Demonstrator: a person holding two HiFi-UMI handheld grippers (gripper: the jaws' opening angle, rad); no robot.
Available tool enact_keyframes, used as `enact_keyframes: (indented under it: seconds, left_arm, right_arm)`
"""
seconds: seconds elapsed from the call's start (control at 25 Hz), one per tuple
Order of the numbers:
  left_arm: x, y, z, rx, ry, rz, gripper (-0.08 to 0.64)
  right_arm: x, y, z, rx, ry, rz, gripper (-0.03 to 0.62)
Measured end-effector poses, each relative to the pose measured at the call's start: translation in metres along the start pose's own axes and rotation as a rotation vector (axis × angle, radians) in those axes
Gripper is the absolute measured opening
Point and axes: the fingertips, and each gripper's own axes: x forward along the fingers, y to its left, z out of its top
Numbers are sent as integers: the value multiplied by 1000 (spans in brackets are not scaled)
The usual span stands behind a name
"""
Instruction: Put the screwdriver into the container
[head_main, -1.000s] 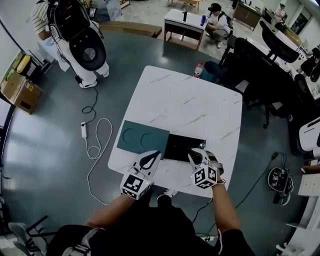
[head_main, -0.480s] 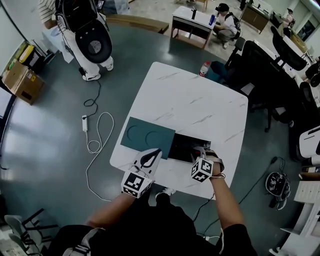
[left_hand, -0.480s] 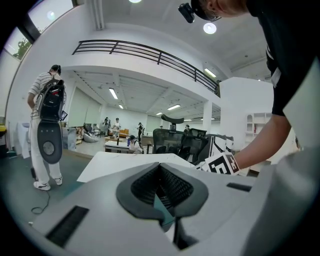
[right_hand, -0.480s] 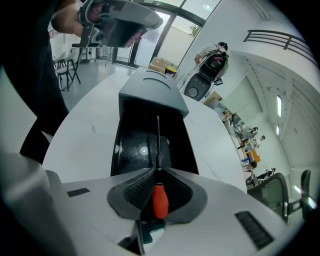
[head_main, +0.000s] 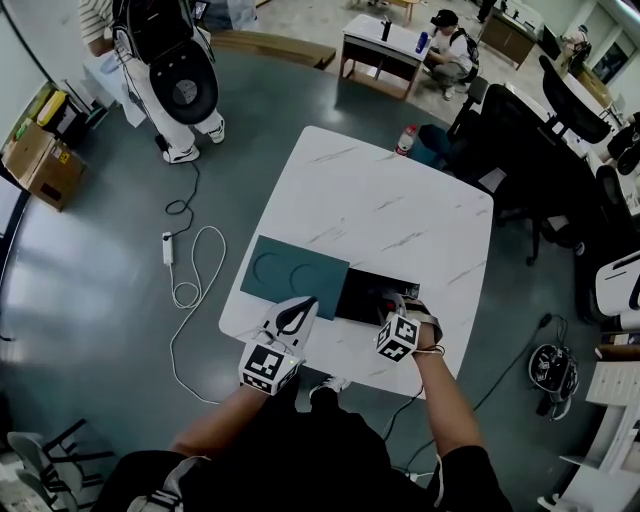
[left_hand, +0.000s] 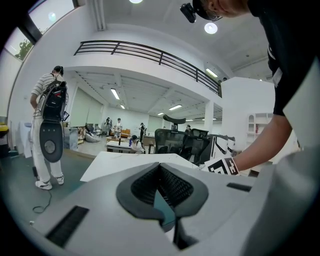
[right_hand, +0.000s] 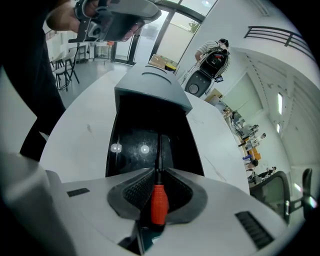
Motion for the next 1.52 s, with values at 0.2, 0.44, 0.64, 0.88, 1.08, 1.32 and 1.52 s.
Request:
enact_keyframes:
  seconds: [0.2, 0.44, 0.64, 0.88, 1.08, 1.32, 1.52]
  left_arm:
    - [-1, -4, 4, 5, -3, -15, 6]
    - [-4, -10, 9, 11, -14, -36, 6]
    - [-2, -28, 21, 51, -30, -88, 5]
    - [3, -51, 47, 83, -76, -131, 6]
    - [0, -60, 65, 106, -106, -148, 5]
    - [-4, -63, 75, 119, -114, -154, 5]
    - [-7, -68, 73, 131, -110, -163, 5]
  right_arm:
    - [-23, -6, 7, 0, -46, -95, 95]
    - [-93, -25, 39, 235, -231, -284, 105]
    - [-167, -46, 59, 614, -520, -368, 57]
    - [-249, -65, 55, 941, -799, -500, 31]
    - [-284, -58, 49, 1005, -850, -598, 23]
    - [-295, -49, 50, 998, -834, -616, 23]
    - [-301, -48, 50, 990, -828, -620, 23]
